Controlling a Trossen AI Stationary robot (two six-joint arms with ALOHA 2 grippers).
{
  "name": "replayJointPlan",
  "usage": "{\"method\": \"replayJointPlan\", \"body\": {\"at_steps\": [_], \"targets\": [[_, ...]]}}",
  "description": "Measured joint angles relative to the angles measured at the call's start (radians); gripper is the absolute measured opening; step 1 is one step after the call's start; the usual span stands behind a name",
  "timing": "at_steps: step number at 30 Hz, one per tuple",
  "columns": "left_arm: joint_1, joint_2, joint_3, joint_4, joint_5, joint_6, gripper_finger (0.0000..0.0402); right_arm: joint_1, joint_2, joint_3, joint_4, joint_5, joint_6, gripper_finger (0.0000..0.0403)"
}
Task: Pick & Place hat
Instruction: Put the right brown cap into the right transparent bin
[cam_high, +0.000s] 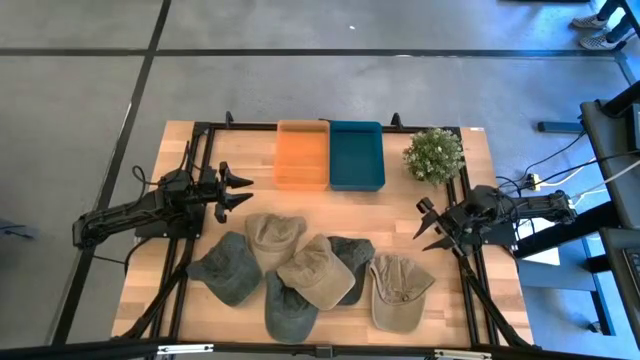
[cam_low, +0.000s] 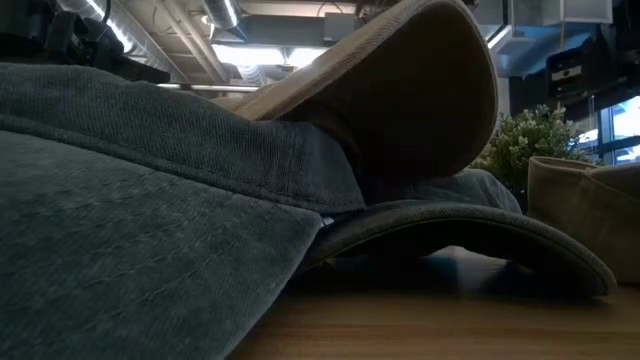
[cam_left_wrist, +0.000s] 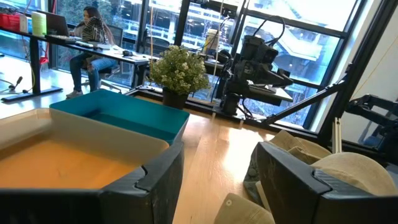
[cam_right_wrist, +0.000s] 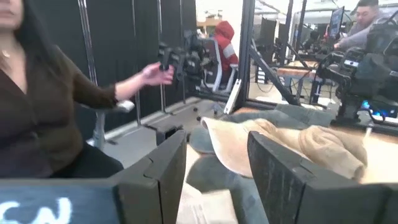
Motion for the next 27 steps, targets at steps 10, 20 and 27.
{"method": "replayJointPlan", "body": {"at_steps": [10, 20, 27], "targets": [[0.0, 0.0, 0.0, 0.0, 0.0, 0.0, 0.0196, 0.0, 0.063, 0.014, 0.125, 0.262, 0.102, 0.0172], [0.0, 0.0, 0.0, 0.0, -0.002, 0.0, 0.0196, 0.0, 0.479, 0.304, -0.027, 0.282, 0.148, 0.0172], [0.0, 0.0, 0.0, 0.0, -0.002, 0.0, 0.0196, 0.013, 0.8, 0.495, -0.333, 0.278, 0.188, 0.0172]]}}
